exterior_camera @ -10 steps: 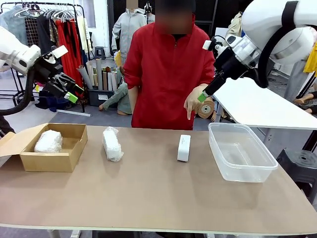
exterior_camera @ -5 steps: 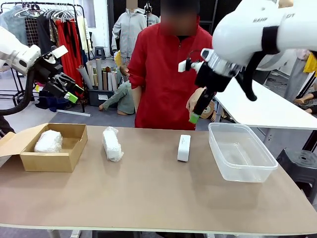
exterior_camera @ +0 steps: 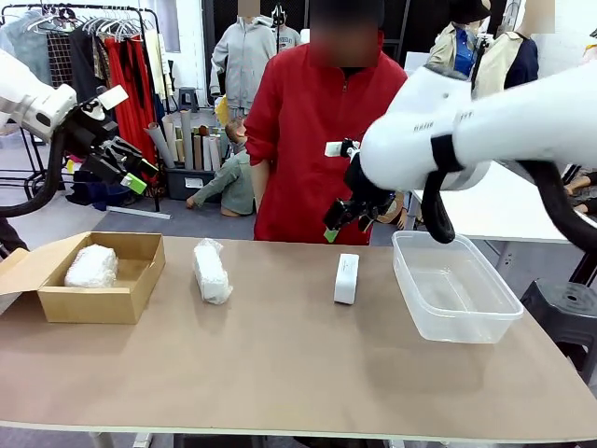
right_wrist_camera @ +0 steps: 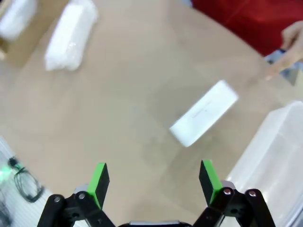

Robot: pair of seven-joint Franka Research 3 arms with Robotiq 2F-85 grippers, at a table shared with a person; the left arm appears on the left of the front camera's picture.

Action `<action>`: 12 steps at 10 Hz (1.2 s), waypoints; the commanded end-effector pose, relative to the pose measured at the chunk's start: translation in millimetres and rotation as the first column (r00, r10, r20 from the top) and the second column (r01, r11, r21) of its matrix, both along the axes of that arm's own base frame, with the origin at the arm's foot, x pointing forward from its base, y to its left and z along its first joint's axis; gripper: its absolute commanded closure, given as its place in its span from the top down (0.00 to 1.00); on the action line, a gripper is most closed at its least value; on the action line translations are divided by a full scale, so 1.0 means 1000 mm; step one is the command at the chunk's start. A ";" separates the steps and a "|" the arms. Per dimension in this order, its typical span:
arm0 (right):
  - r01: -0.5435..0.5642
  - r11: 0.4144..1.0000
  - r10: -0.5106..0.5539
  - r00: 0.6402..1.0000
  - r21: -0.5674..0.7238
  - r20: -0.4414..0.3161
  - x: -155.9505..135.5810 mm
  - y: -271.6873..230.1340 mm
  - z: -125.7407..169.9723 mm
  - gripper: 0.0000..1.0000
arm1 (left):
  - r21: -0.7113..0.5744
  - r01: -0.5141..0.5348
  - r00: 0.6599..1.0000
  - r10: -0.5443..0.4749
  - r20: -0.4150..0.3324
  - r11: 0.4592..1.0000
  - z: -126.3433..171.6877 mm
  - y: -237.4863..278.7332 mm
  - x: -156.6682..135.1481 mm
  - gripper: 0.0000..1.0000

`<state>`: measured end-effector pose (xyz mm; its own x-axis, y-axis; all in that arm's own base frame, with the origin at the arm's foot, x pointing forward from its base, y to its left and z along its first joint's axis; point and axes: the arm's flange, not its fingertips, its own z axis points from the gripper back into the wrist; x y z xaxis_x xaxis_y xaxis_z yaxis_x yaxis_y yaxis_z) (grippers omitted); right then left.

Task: Separate and place wrapped and unwrapped clocks.
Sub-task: Pick up the Digital clock indicated by the person.

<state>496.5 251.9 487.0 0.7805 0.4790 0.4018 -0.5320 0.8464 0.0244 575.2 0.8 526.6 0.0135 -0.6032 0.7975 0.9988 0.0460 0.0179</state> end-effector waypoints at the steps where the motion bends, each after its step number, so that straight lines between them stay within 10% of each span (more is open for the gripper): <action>1: 0.087 0.988 -0.081 0.995 -0.125 0.052 0.005 0.004 -0.008 1.00 | -0.001 0.000 1.000 0.000 0.003 1.000 0.002 0.000 -0.001 1.00; 2: -0.055 0.994 0.064 0.994 -0.095 0.089 0.007 -0.004 -0.002 1.00 | -0.001 0.000 1.000 0.000 0.003 1.000 0.002 0.000 -0.001 1.00; 6: 0.009 0.996 -0.004 0.999 -0.084 0.054 0.005 -0.001 -0.007 1.00 | -0.001 0.000 1.000 0.000 0.003 1.000 0.002 0.000 -0.001 1.00; 7: 0.135 0.978 -0.144 0.988 -0.157 -0.051 0.016 0.008 -0.016 1.00 | -0.001 0.000 1.000 0.000 0.003 1.000 0.002 0.000 -0.001 1.00; 8: 0.238 0.953 -0.265 0.954 -0.185 -0.140 0.018 0.014 -0.015 1.00 | -0.001 0.000 1.000 0.000 0.003 1.000 0.002 0.000 -0.001 1.00; 12: 0.623 0.708 -0.681 0.727 -0.333 -0.086 0.016 0.043 -0.015 1.00 | -0.001 0.000 1.000 0.000 0.003 1.000 0.002 0.000 -0.001 1.00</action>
